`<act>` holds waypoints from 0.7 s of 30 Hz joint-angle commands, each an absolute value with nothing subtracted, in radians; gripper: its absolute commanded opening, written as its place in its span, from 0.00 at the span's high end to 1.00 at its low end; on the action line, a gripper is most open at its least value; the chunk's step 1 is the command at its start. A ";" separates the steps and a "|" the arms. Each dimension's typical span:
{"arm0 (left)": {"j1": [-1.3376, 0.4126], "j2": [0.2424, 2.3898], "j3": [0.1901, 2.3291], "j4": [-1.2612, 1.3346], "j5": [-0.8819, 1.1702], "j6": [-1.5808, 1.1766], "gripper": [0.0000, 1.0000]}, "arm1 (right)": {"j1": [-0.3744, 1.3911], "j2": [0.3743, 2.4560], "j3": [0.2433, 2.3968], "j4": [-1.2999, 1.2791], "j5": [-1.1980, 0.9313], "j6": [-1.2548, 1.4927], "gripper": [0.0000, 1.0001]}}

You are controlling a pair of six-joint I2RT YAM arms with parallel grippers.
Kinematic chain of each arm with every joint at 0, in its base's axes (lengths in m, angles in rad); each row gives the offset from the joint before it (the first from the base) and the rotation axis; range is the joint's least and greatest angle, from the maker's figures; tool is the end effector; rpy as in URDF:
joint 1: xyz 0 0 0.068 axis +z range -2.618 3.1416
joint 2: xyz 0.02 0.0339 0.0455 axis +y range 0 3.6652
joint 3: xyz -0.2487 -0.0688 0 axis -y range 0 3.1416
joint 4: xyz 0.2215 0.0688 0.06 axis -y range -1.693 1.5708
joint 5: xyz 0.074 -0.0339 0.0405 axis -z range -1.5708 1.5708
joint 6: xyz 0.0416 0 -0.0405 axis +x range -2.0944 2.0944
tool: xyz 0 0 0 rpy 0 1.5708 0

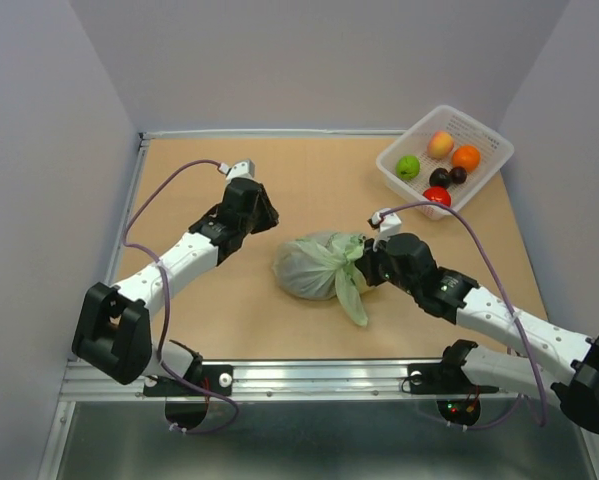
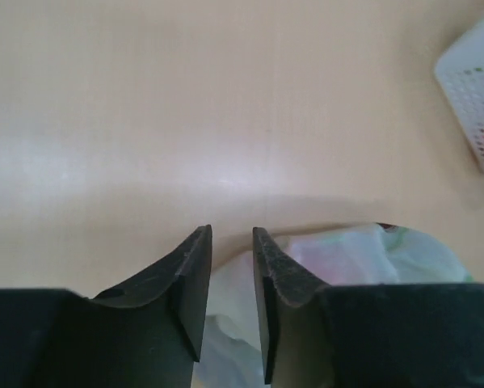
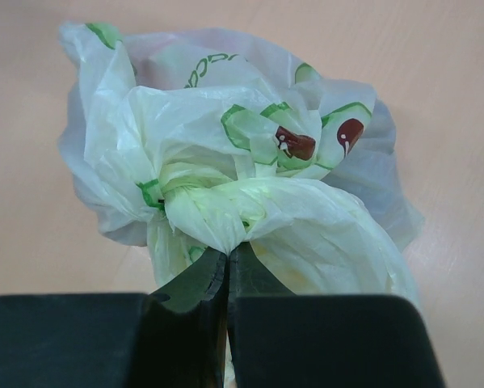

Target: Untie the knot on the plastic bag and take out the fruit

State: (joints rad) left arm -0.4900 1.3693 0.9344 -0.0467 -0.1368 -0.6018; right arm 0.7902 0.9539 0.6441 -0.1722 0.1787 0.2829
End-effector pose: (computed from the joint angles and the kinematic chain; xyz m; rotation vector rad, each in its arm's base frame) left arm 0.2660 -0.1355 0.2649 -0.2033 2.0811 -0.5347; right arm 0.1511 0.1420 0.2527 -0.4121 2.0384 0.4827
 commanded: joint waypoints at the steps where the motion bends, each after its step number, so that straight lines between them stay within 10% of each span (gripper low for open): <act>1: -0.595 1.277 0.999 -0.057 -0.064 -0.597 0.39 | 0.785 1.008 0.705 -0.129 0.192 0.253 1.00; 7: -0.750 1.230 0.974 -0.100 -0.064 -0.727 0.10 | 0.785 1.075 0.761 -0.127 0.193 0.207 1.00; 21: -0.896 1.410 1.058 -0.100 -0.163 -0.781 0.17 | 0.787 1.141 0.805 -0.114 0.156 0.181 1.00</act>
State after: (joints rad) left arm -0.8902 1.3830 1.0019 -0.1028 -0.1055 -0.7631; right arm 0.7902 1.1400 0.7326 -0.1703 0.1749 0.1982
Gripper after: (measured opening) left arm 0.855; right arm 0.020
